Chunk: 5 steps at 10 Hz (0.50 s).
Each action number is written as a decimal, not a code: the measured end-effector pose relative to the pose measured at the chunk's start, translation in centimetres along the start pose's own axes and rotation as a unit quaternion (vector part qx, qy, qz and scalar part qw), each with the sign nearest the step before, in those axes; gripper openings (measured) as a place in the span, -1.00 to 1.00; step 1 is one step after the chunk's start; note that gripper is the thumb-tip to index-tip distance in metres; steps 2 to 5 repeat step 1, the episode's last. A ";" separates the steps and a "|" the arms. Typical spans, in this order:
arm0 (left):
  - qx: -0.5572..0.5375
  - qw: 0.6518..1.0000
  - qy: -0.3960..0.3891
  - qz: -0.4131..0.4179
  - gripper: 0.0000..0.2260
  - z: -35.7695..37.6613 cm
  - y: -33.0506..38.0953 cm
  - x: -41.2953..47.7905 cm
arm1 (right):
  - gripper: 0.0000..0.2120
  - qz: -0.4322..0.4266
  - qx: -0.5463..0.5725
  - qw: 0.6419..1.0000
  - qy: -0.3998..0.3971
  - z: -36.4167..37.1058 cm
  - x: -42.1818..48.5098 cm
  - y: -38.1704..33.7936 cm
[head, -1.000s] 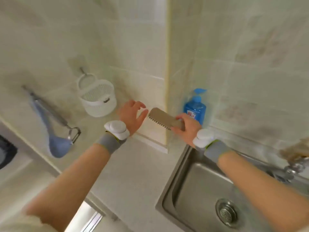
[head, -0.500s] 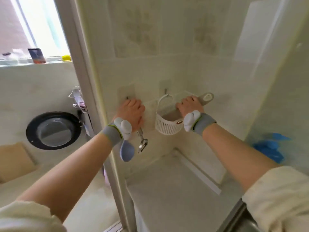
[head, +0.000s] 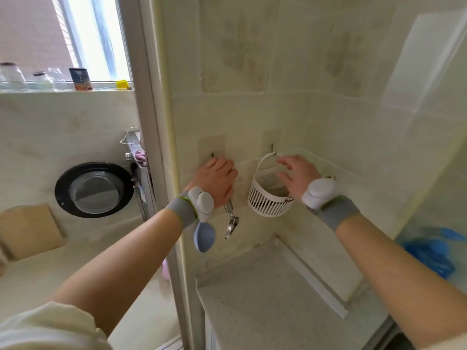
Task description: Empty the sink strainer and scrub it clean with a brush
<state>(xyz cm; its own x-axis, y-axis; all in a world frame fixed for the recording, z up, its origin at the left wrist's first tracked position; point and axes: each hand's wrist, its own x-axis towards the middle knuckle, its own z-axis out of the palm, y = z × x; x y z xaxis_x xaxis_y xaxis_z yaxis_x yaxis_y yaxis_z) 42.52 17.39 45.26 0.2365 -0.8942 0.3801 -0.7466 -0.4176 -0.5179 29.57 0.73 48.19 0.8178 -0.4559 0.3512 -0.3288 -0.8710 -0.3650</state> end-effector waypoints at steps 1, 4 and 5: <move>-0.020 0.999 0.038 0.019 -0.77 0.5 -0.2 0.3 | -0.79 -0.144 0.280 0.925 0.213 -4.4 -5.5 -4.2; -0.020 0.999 0.038 0.019 -0.77 0.5 -0.2 0.3 | -0.79 -0.144 0.280 0.925 0.213 -4.4 -5.5 -4.2; -0.020 0.999 0.038 0.019 -0.77 0.5 -0.2 0.3 | -0.79 -0.144 0.280 0.925 0.213 -4.4 -5.5 -4.2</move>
